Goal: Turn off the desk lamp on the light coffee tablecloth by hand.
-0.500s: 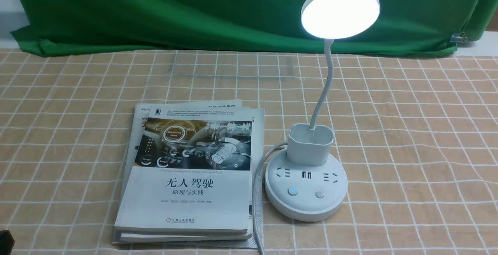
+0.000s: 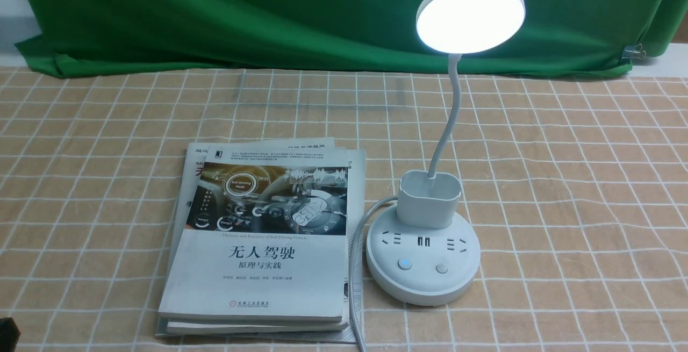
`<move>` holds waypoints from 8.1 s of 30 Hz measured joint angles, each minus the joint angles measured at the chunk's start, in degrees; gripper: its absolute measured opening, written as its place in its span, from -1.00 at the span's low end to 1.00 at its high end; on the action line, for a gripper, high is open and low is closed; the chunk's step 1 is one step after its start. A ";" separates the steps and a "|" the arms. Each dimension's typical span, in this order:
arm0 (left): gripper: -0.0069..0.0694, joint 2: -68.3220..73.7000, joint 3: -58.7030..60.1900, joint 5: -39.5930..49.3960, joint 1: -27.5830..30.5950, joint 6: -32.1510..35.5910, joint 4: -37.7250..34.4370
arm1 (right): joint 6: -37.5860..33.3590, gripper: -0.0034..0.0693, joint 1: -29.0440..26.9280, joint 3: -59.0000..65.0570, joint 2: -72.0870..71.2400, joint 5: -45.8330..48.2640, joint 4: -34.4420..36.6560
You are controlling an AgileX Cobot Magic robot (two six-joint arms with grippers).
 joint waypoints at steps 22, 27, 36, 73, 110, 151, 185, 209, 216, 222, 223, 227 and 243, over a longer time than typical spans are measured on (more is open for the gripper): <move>-0.81 0.00 0.00 0.00 0.00 0.00 0.00 | 0.20 -0.25 0.00 0.00 0.00 -0.79 0.00; -0.81 0.00 0.00 0.00 0.00 0.00 0.00 | 14.61 -0.25 0.00 0.00 0.00 -4.88 3.74; -0.81 0.00 0.00 0.00 0.00 0.00 0.00 | 32.55 -0.26 0.00 0.00 0.00 -16.69 4.92; -0.81 0.00 0.00 0.00 0.00 0.00 0.00 | 7.02 -0.80 30.79 -59.72 88.15 38.40 6.13; -0.81 0.00 0.00 0.00 0.00 0.01 0.00 | 7.09 -0.80 27.28 -64.67 100.80 29.29 5.52; -0.81 0.00 0.00 0.00 0.00 -0.05 0.00 | 7.04 -0.80 26.59 -64.79 99.69 25.95 5.27; -0.81 0.00 0.00 0.00 0.00 0.00 0.00 | 7.03 -0.80 26.59 -64.75 95.34 24.58 5.04; -0.81 0.00 0.00 0.00 0.00 0.00 0.00 | 5.58 -0.75 26.59 -38.15 48.37 26.54 5.04; -0.81 0.00 0.00 0.00 0.00 0.00 0.00 | 5.58 -0.82 26.59 -37.79 41.97 26.68 3.90; -0.81 0.00 0.00 0.00 0.00 0.00 0.21 | 3.13 -0.85 19.96 -28.60 33.34 16.88 0.70; -0.81 0.00 0.00 0.00 0.00 0.00 0.25 | 2.33 -0.85 18.10 -25.79 31.54 14.90 0.43; -0.81 0.00 0.00 0.00 -0.05 0.00 0.45 | 0.66 -0.85 9.78 -15.12 21.27 10.01 0.00; -0.81 0.00 0.00 0.00 -0.05 0.00 0.65 | -0.42 -0.84 -0.16 -0.04 0.14 -1.36 0.00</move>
